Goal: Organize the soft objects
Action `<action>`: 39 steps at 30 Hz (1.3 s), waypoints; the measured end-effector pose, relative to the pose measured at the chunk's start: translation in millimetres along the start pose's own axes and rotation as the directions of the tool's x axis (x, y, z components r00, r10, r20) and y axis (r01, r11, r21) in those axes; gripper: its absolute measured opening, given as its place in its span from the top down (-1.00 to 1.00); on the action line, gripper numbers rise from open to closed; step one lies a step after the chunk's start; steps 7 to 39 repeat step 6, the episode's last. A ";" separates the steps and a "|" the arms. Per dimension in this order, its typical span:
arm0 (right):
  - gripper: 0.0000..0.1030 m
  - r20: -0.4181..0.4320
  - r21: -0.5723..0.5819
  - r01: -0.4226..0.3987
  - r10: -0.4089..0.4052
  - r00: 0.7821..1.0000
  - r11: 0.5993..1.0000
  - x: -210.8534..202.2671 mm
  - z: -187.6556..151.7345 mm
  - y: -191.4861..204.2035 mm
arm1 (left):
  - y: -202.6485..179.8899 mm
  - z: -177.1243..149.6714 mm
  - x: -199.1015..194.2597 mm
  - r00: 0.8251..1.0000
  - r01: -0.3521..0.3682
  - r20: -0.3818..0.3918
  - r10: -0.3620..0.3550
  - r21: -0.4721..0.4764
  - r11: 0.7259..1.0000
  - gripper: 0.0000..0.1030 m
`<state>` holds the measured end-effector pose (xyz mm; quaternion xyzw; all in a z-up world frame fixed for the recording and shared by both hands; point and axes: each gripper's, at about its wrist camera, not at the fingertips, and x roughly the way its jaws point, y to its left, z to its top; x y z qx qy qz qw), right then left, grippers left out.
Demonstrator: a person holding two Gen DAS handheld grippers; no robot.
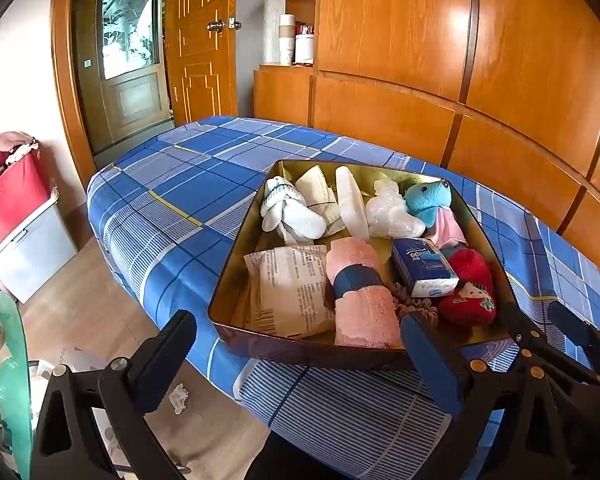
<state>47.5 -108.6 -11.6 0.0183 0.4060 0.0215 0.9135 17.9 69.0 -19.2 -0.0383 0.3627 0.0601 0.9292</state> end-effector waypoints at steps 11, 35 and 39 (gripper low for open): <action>-0.32 0.000 0.010 -0.007 0.007 1.000 1.000 -1.4 2.0 -4.7 | -2.9 -0.6 -2.1 1.000 0.001 0.022 -0.002 0.019 1.000 -0.99; -0.32 0.000 0.010 -0.007 0.007 1.000 1.000 -1.4 2.0 -4.7 | -2.9 -0.6 -2.1 1.000 0.001 0.022 -0.002 0.019 1.000 -0.99; -0.32 0.000 0.010 -0.007 0.007 1.000 1.000 -1.4 2.0 -4.7 | -2.9 -0.6 -2.1 1.000 0.001 0.022 -0.002 0.019 1.000 -0.99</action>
